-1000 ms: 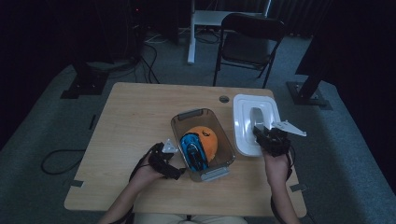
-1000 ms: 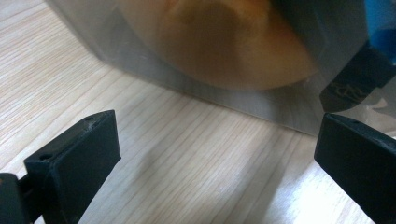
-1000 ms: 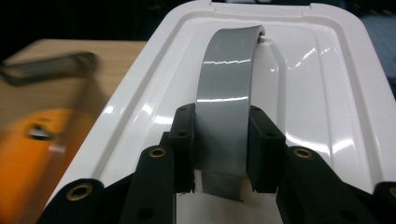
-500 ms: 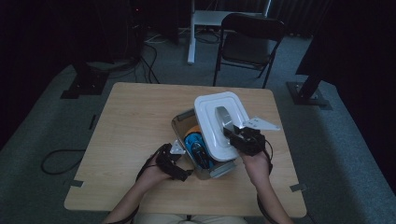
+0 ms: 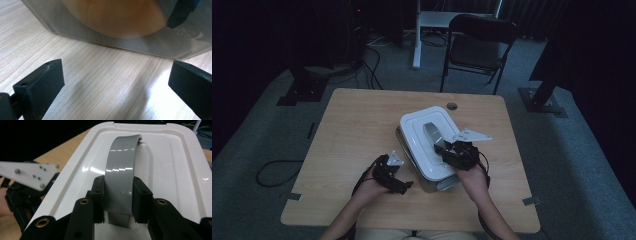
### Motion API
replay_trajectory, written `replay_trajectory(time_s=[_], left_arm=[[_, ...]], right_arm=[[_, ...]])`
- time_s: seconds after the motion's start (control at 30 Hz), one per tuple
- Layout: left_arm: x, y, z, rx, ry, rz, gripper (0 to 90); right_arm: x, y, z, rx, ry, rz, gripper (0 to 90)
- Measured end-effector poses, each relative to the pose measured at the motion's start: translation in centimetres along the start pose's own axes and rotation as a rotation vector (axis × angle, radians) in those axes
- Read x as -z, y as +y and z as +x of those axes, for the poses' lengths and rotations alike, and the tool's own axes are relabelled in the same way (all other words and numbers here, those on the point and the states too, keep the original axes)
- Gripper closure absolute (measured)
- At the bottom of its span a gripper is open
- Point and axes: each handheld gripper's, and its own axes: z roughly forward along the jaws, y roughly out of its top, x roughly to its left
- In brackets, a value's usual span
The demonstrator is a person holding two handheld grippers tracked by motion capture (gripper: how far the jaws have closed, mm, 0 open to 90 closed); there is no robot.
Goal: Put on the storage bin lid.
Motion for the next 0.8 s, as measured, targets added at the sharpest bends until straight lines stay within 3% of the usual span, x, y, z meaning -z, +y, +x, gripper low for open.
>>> replay_trajectory(time_s=[0.53, 0.8], left_arm=[[0.2, -0.4, 0.2, 0.011, 0.004, 0.004, 0.8], [0.1, -0.5, 0.2, 0.015, 0.003, 0.004, 0.8]], right_arm=[[-1.0, -0.2, -0.2, -0.002, 0.052, 0.059, 67.6], [-1.3, -0.2, 0.1, 0.002, 0.054, 0.076, 67.7]])
